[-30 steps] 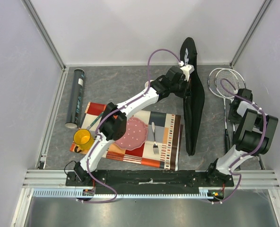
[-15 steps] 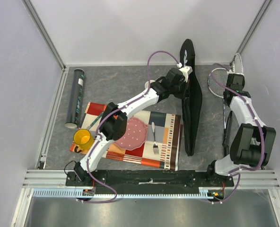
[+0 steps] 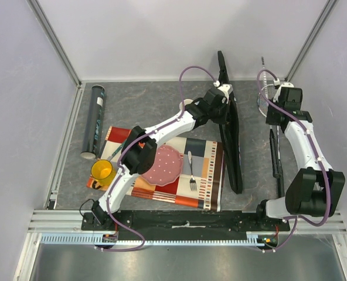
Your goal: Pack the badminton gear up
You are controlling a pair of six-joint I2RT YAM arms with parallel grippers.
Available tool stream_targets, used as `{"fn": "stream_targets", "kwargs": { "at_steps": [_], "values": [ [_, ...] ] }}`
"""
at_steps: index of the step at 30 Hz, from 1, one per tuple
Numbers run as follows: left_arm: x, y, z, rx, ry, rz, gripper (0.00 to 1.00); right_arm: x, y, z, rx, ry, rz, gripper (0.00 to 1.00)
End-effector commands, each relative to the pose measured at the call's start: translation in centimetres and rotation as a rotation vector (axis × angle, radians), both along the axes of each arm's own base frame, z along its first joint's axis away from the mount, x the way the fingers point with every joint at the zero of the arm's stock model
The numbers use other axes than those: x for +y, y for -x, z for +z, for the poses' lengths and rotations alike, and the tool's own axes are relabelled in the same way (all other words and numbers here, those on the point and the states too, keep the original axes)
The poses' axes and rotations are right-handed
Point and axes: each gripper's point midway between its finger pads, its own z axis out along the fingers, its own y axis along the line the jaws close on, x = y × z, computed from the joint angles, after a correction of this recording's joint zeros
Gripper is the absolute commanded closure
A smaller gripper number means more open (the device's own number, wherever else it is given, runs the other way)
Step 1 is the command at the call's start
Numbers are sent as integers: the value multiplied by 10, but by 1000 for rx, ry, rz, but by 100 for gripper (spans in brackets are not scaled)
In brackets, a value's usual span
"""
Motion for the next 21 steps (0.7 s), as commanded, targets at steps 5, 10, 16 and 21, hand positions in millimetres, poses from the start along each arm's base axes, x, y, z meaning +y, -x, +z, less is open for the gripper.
{"fn": "stream_targets", "kwargs": {
  "at_steps": [5,10,16,21],
  "values": [
    [-7,2,48,-29,94,-65,98,95,-4,48,-135,-489,207,100],
    [-6,1,52,-42,105,-82,98,101,1,65,-152,-646,165,100],
    [-4,-4,55,-67,103,-86,98,103,26,79,-68,-715,66,100],
    [-5,-7,55,-93,97,-91,98,110,56,102,-26,-713,85,100]
  ]
}}
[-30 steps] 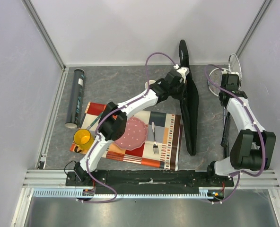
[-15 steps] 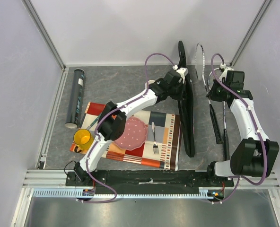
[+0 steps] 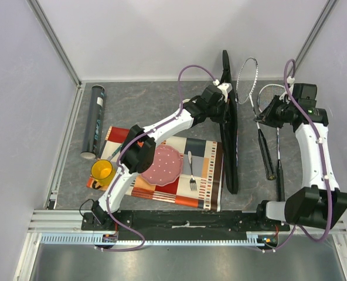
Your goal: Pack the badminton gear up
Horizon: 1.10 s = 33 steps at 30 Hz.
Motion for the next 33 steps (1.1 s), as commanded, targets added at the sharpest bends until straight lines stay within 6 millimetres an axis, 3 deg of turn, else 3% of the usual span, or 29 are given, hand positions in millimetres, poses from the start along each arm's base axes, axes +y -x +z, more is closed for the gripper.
{"fn": "stream_targets", "kwargs": {
  "at_steps": [1,8,16,27,33],
  "values": [
    [-7,-11,50,-130,70,-31,98,14,30,43,-8,-39,42,100],
    [-6,-15,52,-168,68,-62,98,29,56,84,-31,-81,98,100],
    [-1,-22,54,-177,68,-39,98,21,97,100,-34,48,93,100],
    [11,-16,75,-194,32,3,98,26,80,130,-213,36,101,100],
    [8,1,100,-195,69,-58,98,27,59,129,-345,-2,70,100]
  ]
}}
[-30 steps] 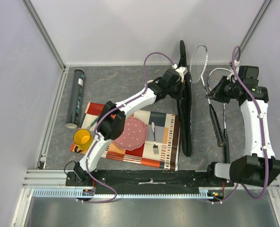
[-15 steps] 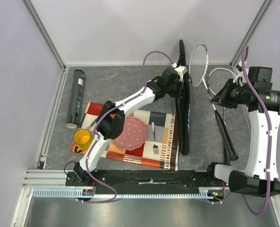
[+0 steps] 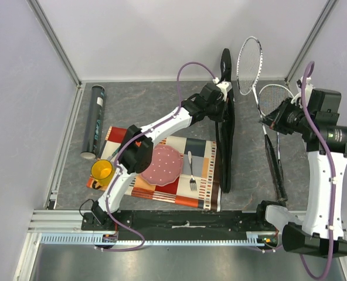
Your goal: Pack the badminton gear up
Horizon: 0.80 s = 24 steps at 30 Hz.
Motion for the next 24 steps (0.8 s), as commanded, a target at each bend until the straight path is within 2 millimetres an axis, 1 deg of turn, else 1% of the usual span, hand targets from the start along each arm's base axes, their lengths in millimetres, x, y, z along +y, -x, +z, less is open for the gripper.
{"fn": "stream_targets", "kwargs": {
  "at_steps": [1,2,3,4,6,7,8,9,10,11,12,13,14,16,17,18,19,20,21,22,23,24],
  "values": [
    [-2,11,107,-151,129,-64,98,6,-27,25,-206,-47,6,100],
    [-2,15,116,-162,141,-83,98,6,-30,24,-220,-51,10,100],
    [-2,20,123,-160,150,-111,98,5,-38,20,-229,-51,6,100],
    [0,25,142,-187,171,-130,98,4,-41,19,-230,-50,8,100],
    [2,35,163,-202,193,-174,98,3,-50,21,-245,-51,8,100],
    [5,41,178,-206,201,-182,98,3,-52,23,-250,-53,9,100],
    [11,45,193,-217,211,-182,98,3,-55,25,-255,-55,13,100],
    [16,47,203,-229,212,-166,98,4,-59,29,-266,-58,19,100],
    [23,48,209,-230,199,-149,98,5,-60,31,-274,-61,26,100],
    [33,52,228,-263,206,-130,98,5,-61,34,-280,-65,30,100],
    [42,48,234,-284,189,-93,98,8,-63,38,-293,-74,46,100],
    [51,47,235,-294,155,-72,98,10,-65,41,-300,-82,57,100],
    [66,48,253,-325,161,-43,98,13,-66,44,-312,-85,72,100],
    [86,43,260,-336,135,5,98,20,-67,50,-326,-93,106,100],
    [103,39,258,-322,100,38,98,25,-68,53,-334,-102,127,100],
    [120,39,270,-346,89,73,98,29,-70,55,-336,-110,148,100],
    [131,39,274,-354,73,91,98,39,-69,58,-338,-122,187,100],
    [151,35,273,-356,28,138,98,44,-73,56,-329,-128,207,100],
    [168,41,288,-393,17,158,98,50,-73,63,-345,-124,228,100],
    [180,43,292,-399,-1,180,98,61,-72,63,-340,-129,263,100],
    [196,43,298,-407,-13,209,98,67,-76,61,-333,-132,281,100],
    [212,45,294,-392,-58,242,98,72,-76,66,-343,-131,298,100]
  ]
}}
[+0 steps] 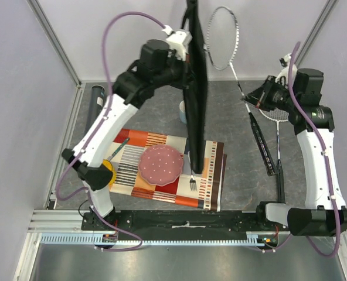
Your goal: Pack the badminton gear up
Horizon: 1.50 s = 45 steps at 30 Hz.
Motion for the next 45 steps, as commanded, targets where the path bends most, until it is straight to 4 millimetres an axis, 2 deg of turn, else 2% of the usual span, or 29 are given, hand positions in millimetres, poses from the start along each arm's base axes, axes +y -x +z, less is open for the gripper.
{"fn": "stream_targets", "kwargs": {
  "at_steps": [1,2,4,6,7,8,9,11,12,15,16,17,20,22,24,27,29,30,31,33,34,35,37,40,45],
  "values": [
    [87,12,34,-78,-115,175,98,44,-2,44,-148,-10,168,100],
    [104,10,32,-73,-144,224,98,51,-5,45,-145,-11,190,100],
    [130,19,11,-23,-229,263,98,74,-2,44,-141,-9,260,100],
    [157,18,-7,45,-261,331,98,89,-5,42,-138,-13,300,100],
    [175,17,-28,102,-297,365,98,101,-2,41,-135,-20,331,100],
    [184,18,-37,126,-313,389,98,109,-5,38,-136,-25,350,100],
    [192,19,-57,175,-346,415,98,121,-3,35,-130,-29,381,100],
    [208,17,-73,208,-383,468,98,134,-8,30,-126,-41,410,100],
    [213,15,-83,237,-396,492,98,143,-5,29,-126,-47,438,100],
    [224,0,-105,284,-427,553,98,154,-15,23,-112,-64,458,100],
    [229,-7,-111,297,-433,577,98,155,-17,21,-105,-70,463,100],
    [229,-17,-129,337,-454,594,98,158,-21,21,-99,-80,462,100],
    [233,-41,-149,385,-430,615,98,164,-24,23,-77,-127,484,100],
    [235,-59,-174,434,-423,629,98,171,-17,21,-15,-183,522,100],
    [228,-71,-193,470,-424,592,98,173,-12,14,31,-204,532,100],
    [228,-84,-212,485,-424,600,98,171,-1,5,72,-179,545,100],
    [225,-89,-216,507,-363,583,98,165,3,-9,126,-136,509,100],
    [224,-96,-212,483,-326,584,98,163,4,-16,146,-119,502,100],
    [223,-97,-205,467,-304,582,98,162,9,-29,188,-106,502,100],
    [222,-100,-201,436,-274,589,98,160,13,-42,226,-90,488,100],
    [221,-99,-188,404,-244,587,98,157,18,-50,254,-91,475,100],
    [221,-96,-195,416,-234,589,98,155,18,-54,266,-87,458,100],
    [221,-97,-183,377,-177,587,98,156,22,-60,286,-93,454,100],
    [210,-92,-186,392,-138,522,98,167,28,-66,311,-99,482,100],
    [208,-85,-181,380,-93,475,98,177,32,-87,365,-64,513,100]
  ]
}}
